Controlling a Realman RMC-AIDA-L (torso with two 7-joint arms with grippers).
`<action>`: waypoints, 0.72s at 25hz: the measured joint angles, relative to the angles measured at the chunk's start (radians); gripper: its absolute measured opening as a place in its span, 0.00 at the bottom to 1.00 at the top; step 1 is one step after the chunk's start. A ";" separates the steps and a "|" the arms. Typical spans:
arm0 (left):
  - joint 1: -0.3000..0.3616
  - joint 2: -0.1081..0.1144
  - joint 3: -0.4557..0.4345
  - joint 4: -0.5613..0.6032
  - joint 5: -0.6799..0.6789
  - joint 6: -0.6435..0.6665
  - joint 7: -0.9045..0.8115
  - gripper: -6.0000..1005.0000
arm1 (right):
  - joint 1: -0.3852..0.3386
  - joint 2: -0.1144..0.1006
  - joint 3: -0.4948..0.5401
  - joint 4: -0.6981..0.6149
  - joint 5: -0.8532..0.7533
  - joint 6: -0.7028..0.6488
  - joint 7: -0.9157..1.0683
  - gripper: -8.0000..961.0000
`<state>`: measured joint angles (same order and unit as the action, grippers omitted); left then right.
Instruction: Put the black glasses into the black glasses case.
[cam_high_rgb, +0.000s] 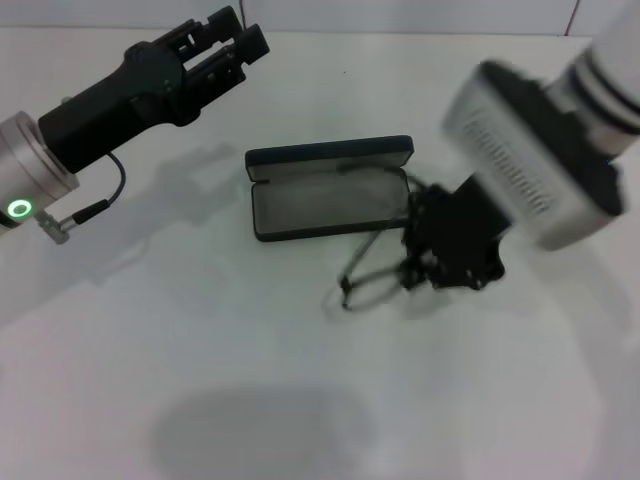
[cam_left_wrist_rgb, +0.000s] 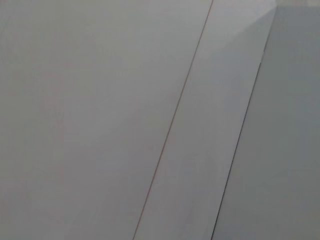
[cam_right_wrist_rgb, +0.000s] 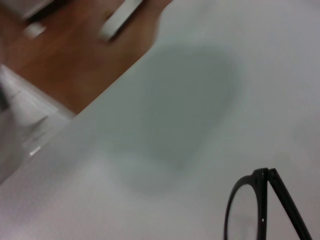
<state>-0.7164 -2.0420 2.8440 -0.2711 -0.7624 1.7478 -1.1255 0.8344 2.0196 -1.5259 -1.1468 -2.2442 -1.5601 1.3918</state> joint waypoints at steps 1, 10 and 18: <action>0.000 0.000 0.000 0.002 0.001 0.004 0.011 0.56 | -0.046 0.002 0.035 -0.038 0.021 0.002 -0.026 0.12; -0.045 0.020 0.002 0.004 0.041 0.138 0.031 0.56 | -0.434 0.006 0.205 -0.071 0.574 0.059 -0.616 0.12; -0.177 0.045 0.002 0.006 0.194 0.148 -0.171 0.56 | -0.498 0.008 0.197 0.133 0.826 0.078 -0.989 0.12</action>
<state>-0.8932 -1.9967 2.8456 -0.2653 -0.5686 1.8961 -1.2966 0.3368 2.0272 -1.3285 -1.0141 -1.4182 -1.4820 0.4027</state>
